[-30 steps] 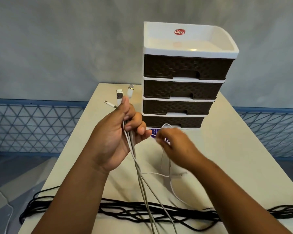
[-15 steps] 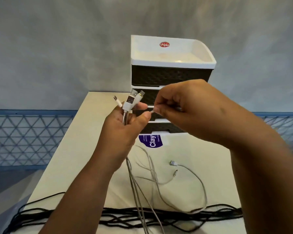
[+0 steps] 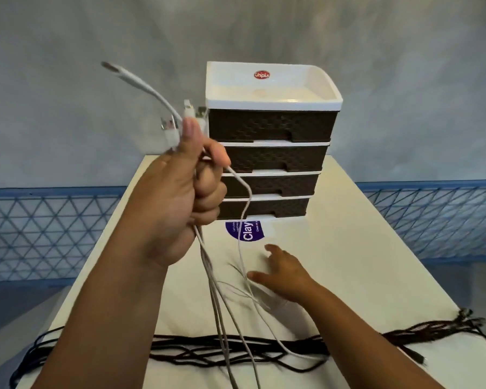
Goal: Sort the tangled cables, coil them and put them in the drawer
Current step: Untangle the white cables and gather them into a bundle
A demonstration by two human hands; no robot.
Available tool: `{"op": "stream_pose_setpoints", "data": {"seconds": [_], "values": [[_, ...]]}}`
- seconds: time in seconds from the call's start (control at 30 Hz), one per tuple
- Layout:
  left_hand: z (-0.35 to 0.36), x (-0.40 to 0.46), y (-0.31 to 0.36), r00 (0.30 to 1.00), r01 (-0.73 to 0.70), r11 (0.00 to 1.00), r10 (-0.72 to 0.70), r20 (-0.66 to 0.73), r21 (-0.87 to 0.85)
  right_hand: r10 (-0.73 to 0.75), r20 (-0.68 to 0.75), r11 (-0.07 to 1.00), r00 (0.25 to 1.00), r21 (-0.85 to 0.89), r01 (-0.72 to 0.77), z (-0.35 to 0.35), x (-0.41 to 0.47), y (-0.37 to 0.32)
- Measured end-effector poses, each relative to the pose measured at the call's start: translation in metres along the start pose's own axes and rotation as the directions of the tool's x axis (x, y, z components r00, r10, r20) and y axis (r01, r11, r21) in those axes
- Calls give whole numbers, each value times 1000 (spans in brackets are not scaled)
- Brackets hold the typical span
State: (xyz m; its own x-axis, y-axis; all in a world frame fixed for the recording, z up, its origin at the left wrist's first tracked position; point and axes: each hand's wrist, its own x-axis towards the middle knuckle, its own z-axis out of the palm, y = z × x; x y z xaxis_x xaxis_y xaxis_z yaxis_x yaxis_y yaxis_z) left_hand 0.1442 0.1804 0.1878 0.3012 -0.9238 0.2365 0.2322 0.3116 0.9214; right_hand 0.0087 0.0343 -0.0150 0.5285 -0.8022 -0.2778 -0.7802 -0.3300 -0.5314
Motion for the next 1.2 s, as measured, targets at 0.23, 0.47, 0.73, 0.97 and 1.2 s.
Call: {"op": "stream_pose_setpoints", "data": {"seconds": [0.23,0.47,0.73,0.97,1.2], "values": [[24,-1,30,994,-106,994,106,12,-7,-191,-119,945,974,-292,149,22,1,13],[42,-18,39,991,-123,992,122,-60,-6,-112,-195,982,974,130,139,-22,5,30],[86,-56,62,971,-233,972,234,-58,16,-195,-390,790,900,481,380,-110,-54,14],[133,-91,59,957,-243,963,258,-134,120,-340,-309,722,888,520,457,-111,-132,14],[154,-122,39,955,-170,946,227,-191,277,-418,-136,717,898,557,418,-73,-200,44]]}}
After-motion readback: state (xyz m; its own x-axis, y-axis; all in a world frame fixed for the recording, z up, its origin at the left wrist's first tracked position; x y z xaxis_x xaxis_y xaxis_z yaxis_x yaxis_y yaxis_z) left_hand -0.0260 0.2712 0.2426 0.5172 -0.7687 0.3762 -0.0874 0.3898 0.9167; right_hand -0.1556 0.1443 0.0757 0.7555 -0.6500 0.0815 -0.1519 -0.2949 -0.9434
